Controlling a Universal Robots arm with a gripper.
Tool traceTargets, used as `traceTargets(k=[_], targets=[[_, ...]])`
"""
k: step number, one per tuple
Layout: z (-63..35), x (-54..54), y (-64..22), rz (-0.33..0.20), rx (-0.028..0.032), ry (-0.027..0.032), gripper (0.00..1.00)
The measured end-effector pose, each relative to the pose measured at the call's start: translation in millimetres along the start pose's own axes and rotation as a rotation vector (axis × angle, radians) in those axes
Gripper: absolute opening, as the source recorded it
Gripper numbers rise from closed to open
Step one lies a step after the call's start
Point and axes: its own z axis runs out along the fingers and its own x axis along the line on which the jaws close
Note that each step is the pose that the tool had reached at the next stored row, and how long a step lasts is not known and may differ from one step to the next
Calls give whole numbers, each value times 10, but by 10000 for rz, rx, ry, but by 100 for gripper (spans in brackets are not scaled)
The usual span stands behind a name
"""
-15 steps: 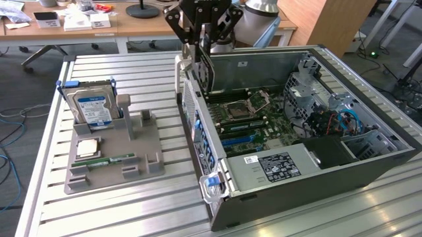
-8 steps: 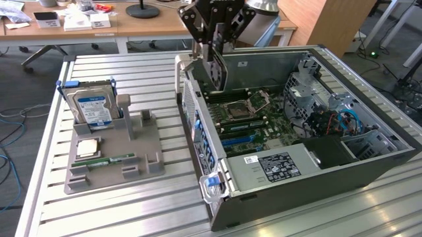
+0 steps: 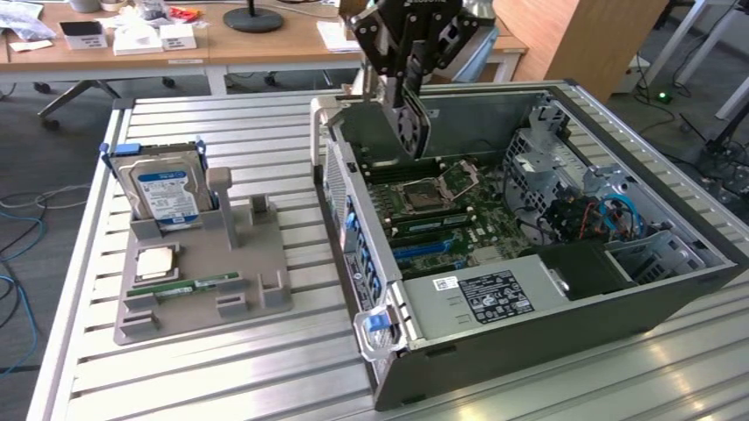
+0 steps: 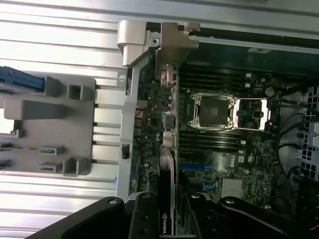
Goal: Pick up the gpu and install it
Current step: 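Pick up the gpu and move the gpu toward the slot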
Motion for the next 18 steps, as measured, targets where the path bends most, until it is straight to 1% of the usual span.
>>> traceTargets(k=[11, 18], targets=[[7, -364, -21, -1, 0, 0, 26], [12, -620, -37, -1, 1, 0, 26]])
